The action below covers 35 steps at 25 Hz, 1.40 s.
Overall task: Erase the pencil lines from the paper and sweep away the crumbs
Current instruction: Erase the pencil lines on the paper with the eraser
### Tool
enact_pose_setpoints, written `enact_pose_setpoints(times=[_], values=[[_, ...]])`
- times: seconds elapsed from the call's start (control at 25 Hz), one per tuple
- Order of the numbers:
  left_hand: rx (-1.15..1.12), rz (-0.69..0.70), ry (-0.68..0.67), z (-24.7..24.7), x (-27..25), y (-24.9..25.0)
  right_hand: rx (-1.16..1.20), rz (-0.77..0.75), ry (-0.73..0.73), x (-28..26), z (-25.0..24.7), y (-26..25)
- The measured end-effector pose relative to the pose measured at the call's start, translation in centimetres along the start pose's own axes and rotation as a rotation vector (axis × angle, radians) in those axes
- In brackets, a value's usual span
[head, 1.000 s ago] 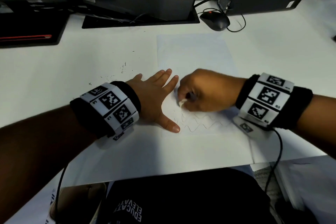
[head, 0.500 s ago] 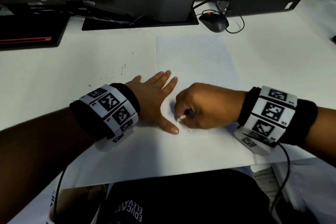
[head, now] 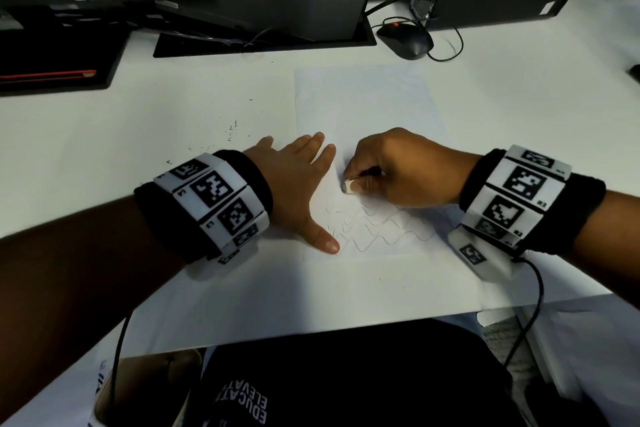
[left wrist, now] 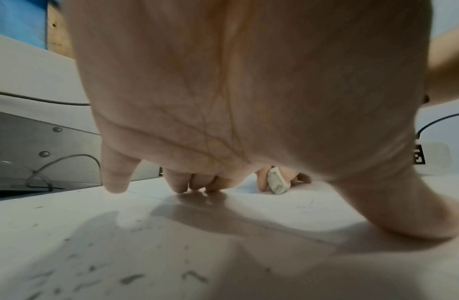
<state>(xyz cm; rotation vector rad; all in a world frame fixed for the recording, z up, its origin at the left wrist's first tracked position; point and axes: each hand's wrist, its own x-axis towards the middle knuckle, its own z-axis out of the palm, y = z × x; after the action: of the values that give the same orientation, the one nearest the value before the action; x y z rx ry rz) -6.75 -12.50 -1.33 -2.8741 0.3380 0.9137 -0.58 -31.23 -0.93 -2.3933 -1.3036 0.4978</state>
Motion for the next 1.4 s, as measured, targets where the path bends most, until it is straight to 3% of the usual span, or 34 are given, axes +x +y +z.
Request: enact_pose_setpoints(times=[0.32,0.52,0.72,0.8,0.88,1.04,1.2,1.4], values=[[-0.065,0.086,0.002,0.0,0.8,0.9,-0.048,0.005,0.054,-0.6,-0.1,0.0],[-0.092,0.107,-0.008,0.1,0.9,0.7,-0.082,-0.151,-0.138,-1.5,0.9,-2.2],[-0.088,0.095,-0.006,0.2,0.9,0.8,-0.117,-0.033,-0.008,-0.8,-0.4,-0.7],[-0.093,0.097,-0.009,0.2,0.8,0.8,-0.117,-0.138,-0.093,-1.3,0.8,-2.0],[-0.092,0.096,-0.004,0.1,0.7,0.9,-0.044,-0.147,-0.172,-1.9,0.8,-2.7],[-0.095,0.082,-0.024,0.0,0.7,0.8,-0.084,-0.040,-0.024,-0.8,-0.6,-0.7],[-0.085,0.090,-0.021,0.1,0.6,0.8,-0.060,-0.126,-0.130,-1.8,1.1,-2.4],[-0.084,0.078,-0.022,0.1,0.7,0.9,-0.063,-0.047,-0.017,-1.2,0.3,-0.9]])
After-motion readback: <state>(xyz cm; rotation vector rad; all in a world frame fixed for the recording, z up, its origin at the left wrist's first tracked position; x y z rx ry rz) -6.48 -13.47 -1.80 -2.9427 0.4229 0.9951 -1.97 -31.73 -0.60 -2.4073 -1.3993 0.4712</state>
